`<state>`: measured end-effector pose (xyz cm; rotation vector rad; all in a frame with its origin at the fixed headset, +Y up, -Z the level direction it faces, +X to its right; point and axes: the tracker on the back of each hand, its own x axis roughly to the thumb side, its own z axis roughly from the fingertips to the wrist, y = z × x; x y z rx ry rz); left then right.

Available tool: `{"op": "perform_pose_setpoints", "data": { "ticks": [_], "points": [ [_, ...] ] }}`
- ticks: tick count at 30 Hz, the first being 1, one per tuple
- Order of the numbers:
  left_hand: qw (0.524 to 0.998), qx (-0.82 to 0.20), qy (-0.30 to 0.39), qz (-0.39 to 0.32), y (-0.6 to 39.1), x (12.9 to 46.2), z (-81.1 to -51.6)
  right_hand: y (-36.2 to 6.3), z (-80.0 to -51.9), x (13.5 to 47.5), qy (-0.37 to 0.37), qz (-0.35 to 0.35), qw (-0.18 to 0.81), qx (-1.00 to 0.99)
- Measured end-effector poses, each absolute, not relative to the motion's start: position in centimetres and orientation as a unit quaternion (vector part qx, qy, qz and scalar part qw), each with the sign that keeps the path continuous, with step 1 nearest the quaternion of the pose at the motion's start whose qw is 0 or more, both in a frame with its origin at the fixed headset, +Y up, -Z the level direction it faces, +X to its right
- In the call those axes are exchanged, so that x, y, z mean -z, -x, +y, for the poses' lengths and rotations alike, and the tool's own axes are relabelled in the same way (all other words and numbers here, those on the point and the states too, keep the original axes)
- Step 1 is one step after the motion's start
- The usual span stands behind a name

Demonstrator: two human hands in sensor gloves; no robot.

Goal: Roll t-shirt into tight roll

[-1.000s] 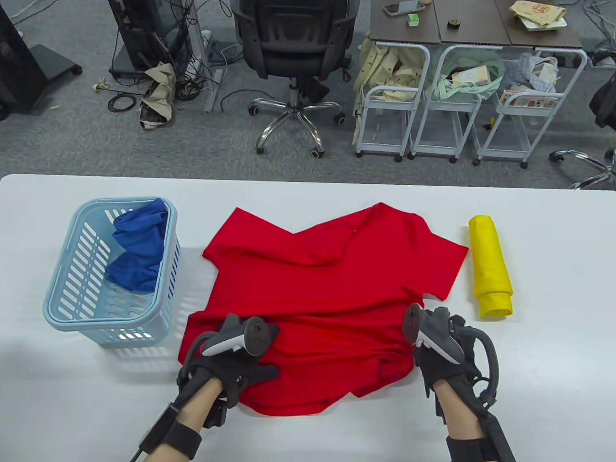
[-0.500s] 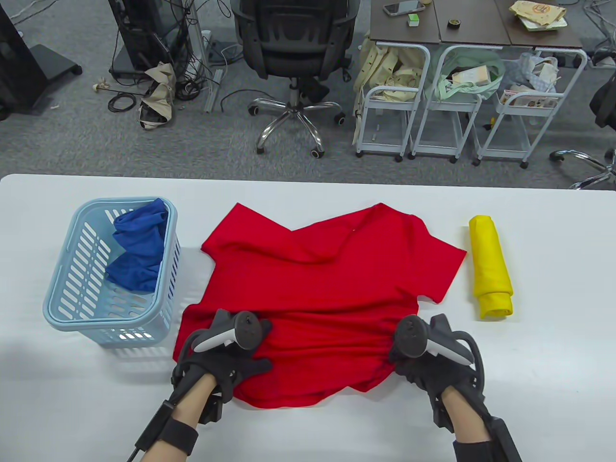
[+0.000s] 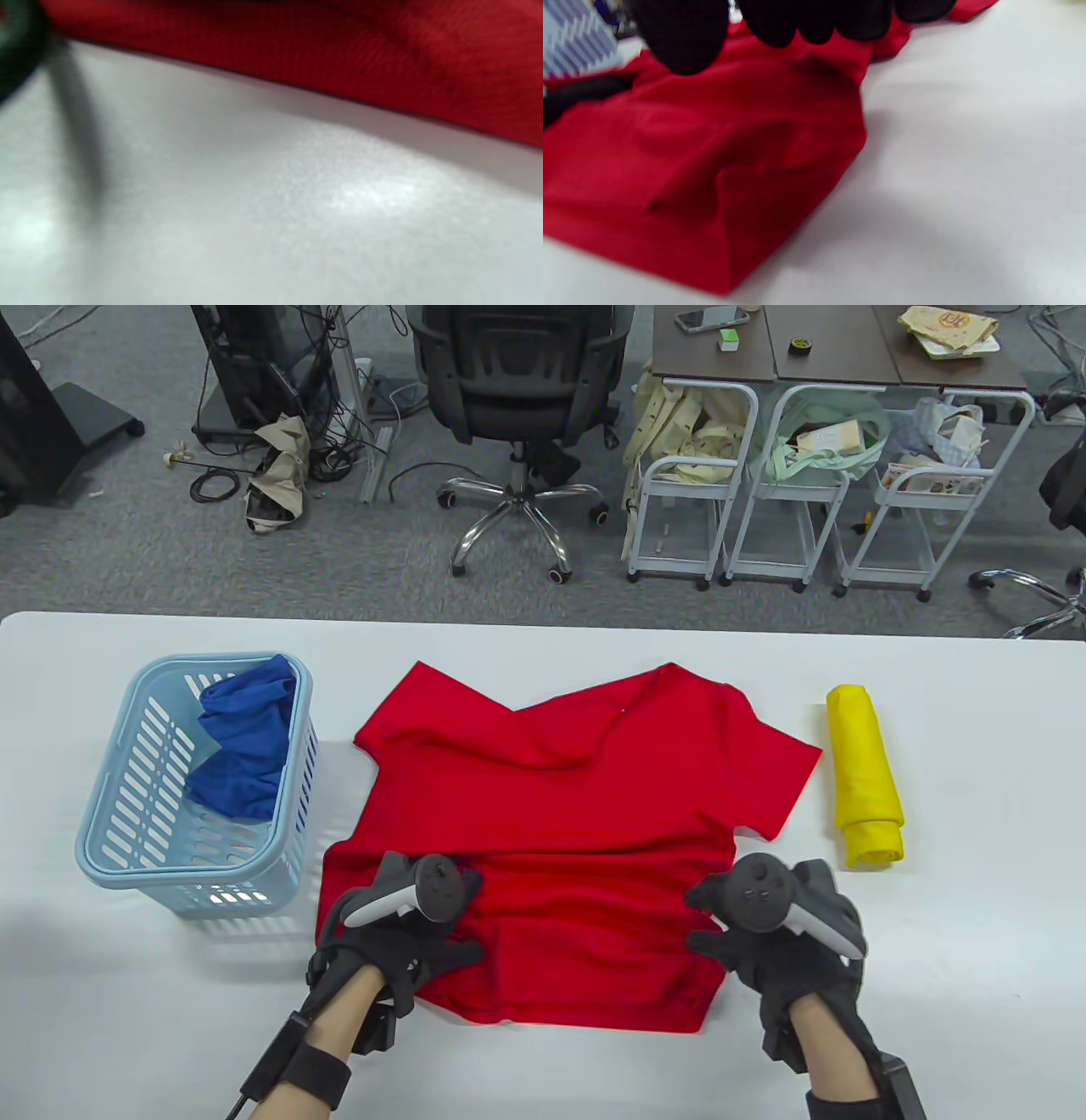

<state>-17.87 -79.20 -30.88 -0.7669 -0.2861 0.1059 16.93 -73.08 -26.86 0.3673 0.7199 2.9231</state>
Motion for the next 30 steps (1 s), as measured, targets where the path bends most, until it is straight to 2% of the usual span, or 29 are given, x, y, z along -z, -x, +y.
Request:
{"op": "perform_pose_setpoints", "data": {
  "ticks": [2,4,6,8,9,12,14,17,19,21,23,25,27,30],
  "points": [
    [0.921,-0.044,0.361,-0.139,18.0,30.9,-79.0,-15.9,-74.9,26.8,-0.114,0.262,-0.039,-0.958],
    [0.925,-0.033,0.352,-0.136,18.4,30.9,-78.5,-16.9,-75.8,27.3,-0.085,0.283,-0.102,-0.95],
    [0.928,-0.019,0.349,-0.125,19.3,30.8,-77.9,-19.2,-75.7,28.0,-0.057,0.297,-0.025,-0.953],
    [0.927,-0.001,0.358,-0.115,20.7,30.8,-77.3,-21.7,-75.4,28.2,0.0,0.292,-0.063,-0.954],
    [0.926,0.006,0.364,-0.103,21.2,30.8,-77.0,-22.6,-75.2,28.2,0.013,0.294,-0.044,-0.955],
    [0.932,0.043,0.35,-0.088,21.6,30.7,-76.1,-22.9,-73.9,27.9,0.045,0.263,-0.068,-0.961],
    [0.939,0.059,0.329,-0.082,21.5,30.4,-75.0,-22.0,-72.6,27.6,0.034,0.23,-0.061,-0.971],
    [0.952,0.057,0.289,-0.082,21.0,30.0,-73.7,-18.9,-71.5,26.9,-0.052,0.193,0.018,-0.98],
    [0.952,0.049,0.29,-0.087,20.6,29.9,-73.7,-16.4,-72.5,26.7,-0.127,0.216,0.07,-0.965],
    [0.948,0.044,0.304,-0.086,20.3,30.0,-74.4,-14.0,-74.4,26.6,-0.169,0.265,0.085,-0.945],
    [0.941,0.062,0.323,-0.077,20.3,30.1,-75.5,-13.2,-76.6,27.2,-0.154,0.303,0.019,-0.94],
    [0.941,0.073,0.325,-0.068,20.6,30.2,-76.1,-14.2,-77.5,28.1,-0.123,0.317,-0.02,-0.94],
    [0.936,0.03,0.342,-0.07,21.0,30.3,-76.1,-16.3,-77.5,29.1,-0.074,0.32,0.022,-0.944],
    [0.926,0.046,0.364,-0.093,21.0,30.1,-75.8,-18.8,-77.4,29.5,-0.026,0.313,0.028,-0.949]
  ]
}}
